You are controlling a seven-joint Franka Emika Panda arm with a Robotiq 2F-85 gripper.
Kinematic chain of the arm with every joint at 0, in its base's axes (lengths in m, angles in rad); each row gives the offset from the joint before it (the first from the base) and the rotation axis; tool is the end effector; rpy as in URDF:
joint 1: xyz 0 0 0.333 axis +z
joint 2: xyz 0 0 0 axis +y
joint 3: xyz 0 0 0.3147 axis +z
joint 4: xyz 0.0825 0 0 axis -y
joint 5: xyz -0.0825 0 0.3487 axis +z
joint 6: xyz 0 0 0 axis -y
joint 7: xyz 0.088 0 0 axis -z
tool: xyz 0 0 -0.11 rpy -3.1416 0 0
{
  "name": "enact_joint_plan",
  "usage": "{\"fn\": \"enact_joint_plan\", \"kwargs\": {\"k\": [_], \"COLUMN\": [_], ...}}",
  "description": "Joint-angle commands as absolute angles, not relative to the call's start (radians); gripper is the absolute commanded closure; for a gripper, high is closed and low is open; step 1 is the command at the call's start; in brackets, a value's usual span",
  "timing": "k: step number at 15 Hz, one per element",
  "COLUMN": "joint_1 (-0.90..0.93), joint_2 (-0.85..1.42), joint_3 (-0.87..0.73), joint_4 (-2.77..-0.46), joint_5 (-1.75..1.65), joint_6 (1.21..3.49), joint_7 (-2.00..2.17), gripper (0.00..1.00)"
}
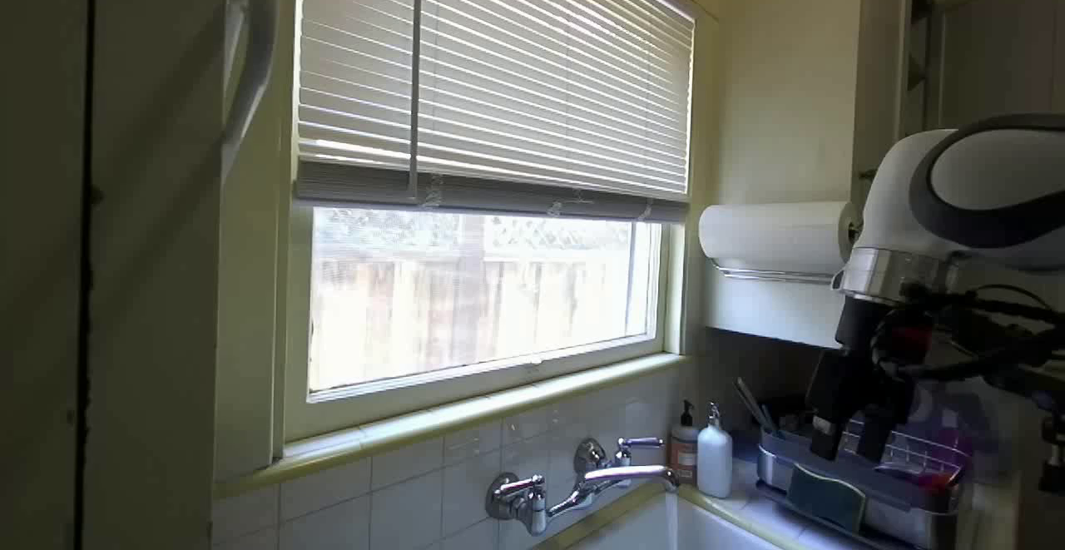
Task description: Close the right tap faucet
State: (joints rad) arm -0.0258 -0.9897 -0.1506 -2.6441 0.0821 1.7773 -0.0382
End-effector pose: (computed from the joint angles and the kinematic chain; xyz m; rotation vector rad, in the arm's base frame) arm 0.2352 -0.0430 0.5279 -2.9346 0.1326 -0.1943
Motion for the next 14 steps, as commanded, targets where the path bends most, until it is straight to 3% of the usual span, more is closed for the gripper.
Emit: {"fn": "enact_joint_plan", "kwargs": {"k": [1,14], "joint_1": [-0.043,-0.047], "joint_2": [-0.986,-0.959], "joint_3": [-0.139,-0.119], "joint_4": [-2.641,-2.653], "joint_5": [0.093,0.098], "joint_6": [1.774,1.827], "joint_7": [-0.050,-0.021], "gripper": [0.00,0.00]}}
